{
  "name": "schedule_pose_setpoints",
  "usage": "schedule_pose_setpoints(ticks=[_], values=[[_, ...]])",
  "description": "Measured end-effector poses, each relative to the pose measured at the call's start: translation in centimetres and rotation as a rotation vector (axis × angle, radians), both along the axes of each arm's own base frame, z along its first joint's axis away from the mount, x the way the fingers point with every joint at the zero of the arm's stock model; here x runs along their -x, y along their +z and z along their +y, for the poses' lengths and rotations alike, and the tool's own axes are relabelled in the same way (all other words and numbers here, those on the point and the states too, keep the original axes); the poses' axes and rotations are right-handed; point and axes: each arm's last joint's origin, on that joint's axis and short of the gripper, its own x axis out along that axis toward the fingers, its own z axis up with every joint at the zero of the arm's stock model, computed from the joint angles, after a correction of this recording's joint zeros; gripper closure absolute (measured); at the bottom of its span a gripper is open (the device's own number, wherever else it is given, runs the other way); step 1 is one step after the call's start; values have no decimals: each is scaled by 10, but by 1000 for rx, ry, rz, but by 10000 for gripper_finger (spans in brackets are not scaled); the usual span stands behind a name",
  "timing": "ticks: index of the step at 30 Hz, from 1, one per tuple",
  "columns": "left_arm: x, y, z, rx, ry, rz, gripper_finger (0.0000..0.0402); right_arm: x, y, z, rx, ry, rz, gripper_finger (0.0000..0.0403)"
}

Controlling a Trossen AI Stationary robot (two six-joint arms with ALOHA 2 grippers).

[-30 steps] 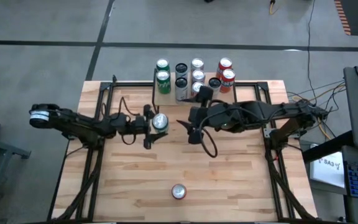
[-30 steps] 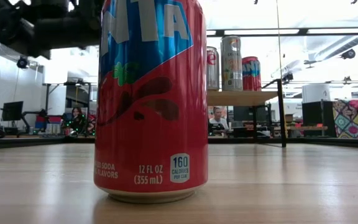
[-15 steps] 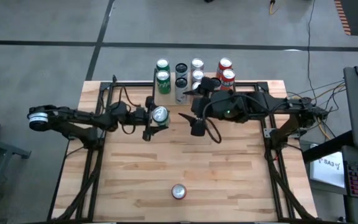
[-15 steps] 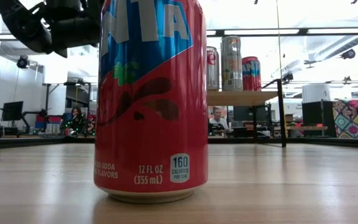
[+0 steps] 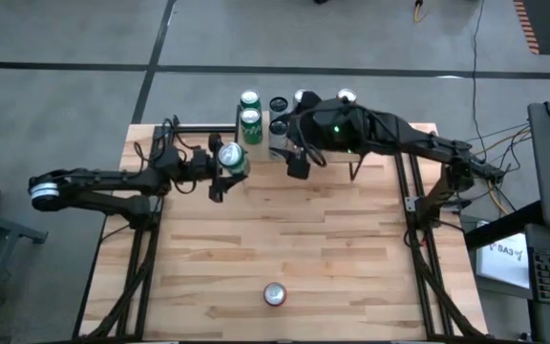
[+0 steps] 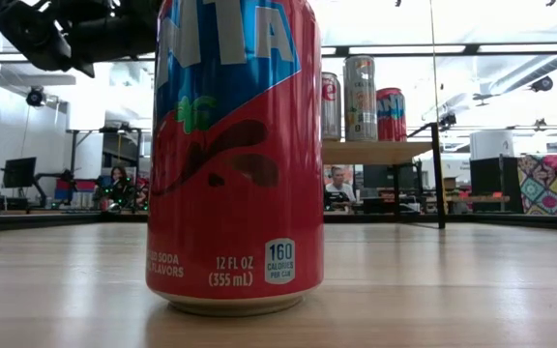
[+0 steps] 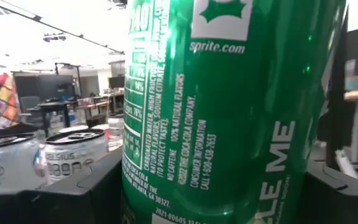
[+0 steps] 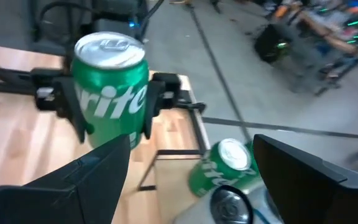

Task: Place canned beverage on shelf
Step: Put the green soda can on the shelf aligned with the other green soda cans

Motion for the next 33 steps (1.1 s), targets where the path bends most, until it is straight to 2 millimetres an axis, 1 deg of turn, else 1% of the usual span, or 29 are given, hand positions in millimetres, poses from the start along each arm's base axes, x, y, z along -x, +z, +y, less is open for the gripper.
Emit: schedule_pose_setpoints(ticks=[2,4,9,13,16,21,23,27,31,33], values=[[0,0,-2,19,-16,3,109,0,1,-2,-27,23,13,76],[0,-3,-3,20,-46,26,109,2,1,1,-46,34,54,76],[0,-4,-5,-15,-104,35,109,6,-3,20,-84,68,177,76],[0,-6,-5,-63,-96,58,109,3,-5,30,-80,68,192,76],[-1,-5,-4,-99,-85,62,109,-3,-6,30,-45,58,178,76],[-2,-2,-2,-131,-70,70,109,-27,-15,28,17,87,137,76],[-2,-2,-1,-136,-62,75,109,-33,-16,26,29,91,115,76],[0,-3,4,-147,-36,87,109,-42,-21,20,14,99,102,76],[1,1,10,-151,-6,79,109,-57,-33,22,7,112,111,76],[0,3,11,-155,-1,75,109,-59,-35,22,0,127,106,76]])
